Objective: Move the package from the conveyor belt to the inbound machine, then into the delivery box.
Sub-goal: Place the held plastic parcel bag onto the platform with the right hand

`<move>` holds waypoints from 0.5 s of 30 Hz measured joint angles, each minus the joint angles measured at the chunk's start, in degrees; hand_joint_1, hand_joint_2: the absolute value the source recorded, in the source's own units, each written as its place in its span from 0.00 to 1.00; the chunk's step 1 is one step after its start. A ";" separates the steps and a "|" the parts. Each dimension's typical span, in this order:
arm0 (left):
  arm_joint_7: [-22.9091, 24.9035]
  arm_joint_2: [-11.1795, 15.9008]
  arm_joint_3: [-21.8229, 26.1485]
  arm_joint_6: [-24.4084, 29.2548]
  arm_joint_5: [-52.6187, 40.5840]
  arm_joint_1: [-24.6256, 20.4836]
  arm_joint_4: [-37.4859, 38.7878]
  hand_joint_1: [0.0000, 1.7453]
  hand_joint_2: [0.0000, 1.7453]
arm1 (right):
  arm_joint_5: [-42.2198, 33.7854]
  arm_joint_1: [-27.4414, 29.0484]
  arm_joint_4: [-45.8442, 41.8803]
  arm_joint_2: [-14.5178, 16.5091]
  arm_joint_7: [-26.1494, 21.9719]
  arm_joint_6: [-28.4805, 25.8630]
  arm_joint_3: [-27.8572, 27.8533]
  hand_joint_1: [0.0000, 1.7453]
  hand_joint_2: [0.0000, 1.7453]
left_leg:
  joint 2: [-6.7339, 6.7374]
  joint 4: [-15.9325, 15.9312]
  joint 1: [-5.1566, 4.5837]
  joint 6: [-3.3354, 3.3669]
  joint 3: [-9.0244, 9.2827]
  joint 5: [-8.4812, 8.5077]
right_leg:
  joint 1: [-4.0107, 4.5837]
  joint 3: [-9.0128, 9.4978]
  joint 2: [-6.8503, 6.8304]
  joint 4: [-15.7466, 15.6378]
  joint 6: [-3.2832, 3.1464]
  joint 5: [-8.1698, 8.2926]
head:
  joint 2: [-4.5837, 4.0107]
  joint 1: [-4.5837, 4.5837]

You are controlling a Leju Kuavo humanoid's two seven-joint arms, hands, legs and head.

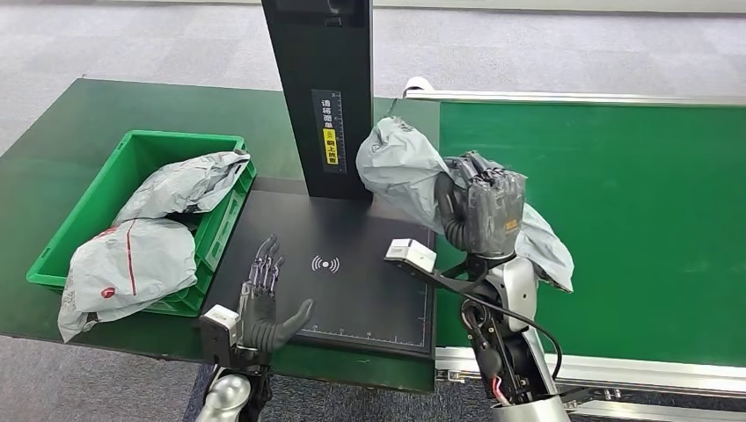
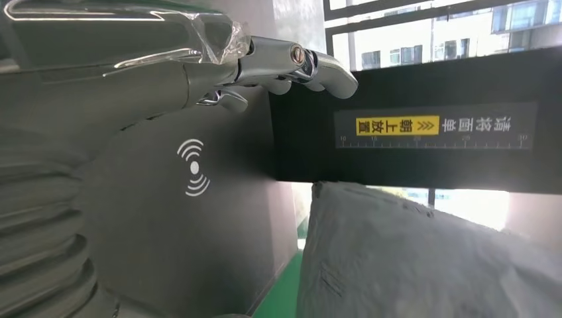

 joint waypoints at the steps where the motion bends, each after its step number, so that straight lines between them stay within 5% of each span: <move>1: -0.01 -0.01 -0.15 0.01 0.02 -0.19 0.26 0.00 1.00 | -0.66 -0.46 0.98 0.36 -0.43 0.13 0.47 1.00 1.00 | 0.02 0.00 0.00 0.00 0.01 0.00 | 0.00 0.00 0.00 0.00 0.00 0.00 | 0.00 -0.01; 15: 0.00 -0.49 -1.75 1.17 -0.01 -1.15 1.78 0.00 1.00 | -11.45 -0.57 23.85 8.62 -6.40 3.15 7.09 1.00 1.00 | 0.00 -0.01 0.02 -0.01 -0.02 0.00 | 0.03 -0.03 0.00 0.00 0.00 -0.02 | 0.00 0.00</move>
